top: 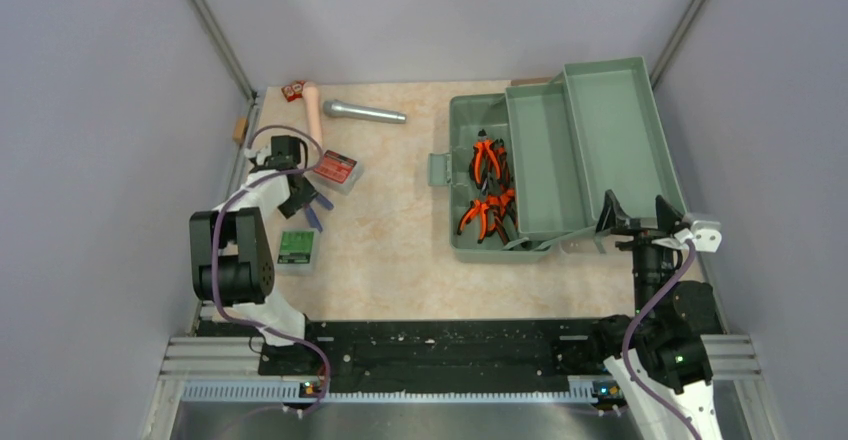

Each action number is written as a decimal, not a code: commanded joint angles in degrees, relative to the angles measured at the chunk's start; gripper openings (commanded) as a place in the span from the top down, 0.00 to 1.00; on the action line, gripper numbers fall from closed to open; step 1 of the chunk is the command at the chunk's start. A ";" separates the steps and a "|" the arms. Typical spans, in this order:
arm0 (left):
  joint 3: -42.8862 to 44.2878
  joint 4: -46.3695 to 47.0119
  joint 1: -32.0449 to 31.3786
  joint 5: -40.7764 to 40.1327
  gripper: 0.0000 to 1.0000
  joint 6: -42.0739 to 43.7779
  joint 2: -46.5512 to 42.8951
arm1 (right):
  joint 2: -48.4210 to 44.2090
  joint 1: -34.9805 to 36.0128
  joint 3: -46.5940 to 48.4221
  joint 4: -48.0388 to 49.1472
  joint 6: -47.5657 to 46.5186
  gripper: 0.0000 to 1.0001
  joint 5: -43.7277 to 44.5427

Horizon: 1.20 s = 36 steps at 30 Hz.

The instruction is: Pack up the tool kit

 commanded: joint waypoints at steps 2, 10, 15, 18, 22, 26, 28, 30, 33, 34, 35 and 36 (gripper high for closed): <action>-0.26 2.79 0.84 5.32 0.50 -0.64 2.58 | -0.09 0.87 0.15 2.02 -0.68 0.08 -0.02; 1.99 1.11 1.24 9.27 0.60 -0.68 6.24 | -0.13 0.90 0.12 1.97 -0.72 0.08 -0.01; 3.20 -1.56 1.56 8.94 0.77 0.21 3.77 | -0.27 0.86 0.13 1.99 -0.74 0.07 0.05; 3.40 -2.95 1.57 7.15 0.89 0.82 -0.10 | -0.31 0.84 0.08 2.00 -0.72 0.07 0.00; 4.26 -4.06 1.43 7.30 0.99 1.38 -5.24 | -0.45 0.86 0.08 1.98 -0.73 0.08 -0.06; 4.52 -3.25 1.32 12.07 1.00 1.38 -10.51 | -0.44 0.85 0.08 1.99 -0.74 0.07 -0.09; 4.33 -1.78 0.92 15.20 1.00 1.29 -12.87 | -0.48 0.83 0.08 1.95 -0.73 0.07 -0.10; 4.30 -0.55 0.27 18.75 1.00 0.60 -15.08 | -0.43 0.83 0.12 1.95 -0.76 0.07 -0.08; 4.41 2.19 -2.38 23.00 1.00 -1.28 -17.89 | -0.33 0.88 0.15 1.99 -0.74 0.07 -0.06; 4.47 3.15 -3.31 24.09 1.00 -1.71 -18.67 | -0.33 0.89 0.14 2.05 -0.70 0.07 -0.10; 4.76 3.87 -5.03 24.94 1.00 -2.30 -19.01 | -0.32 0.90 0.09 2.04 -0.72 0.07 -0.11; 5.06 4.44 -6.57 25.55 1.00 -2.91 -19.33 | -0.31 0.85 0.11 2.09 -0.74 0.07 -0.05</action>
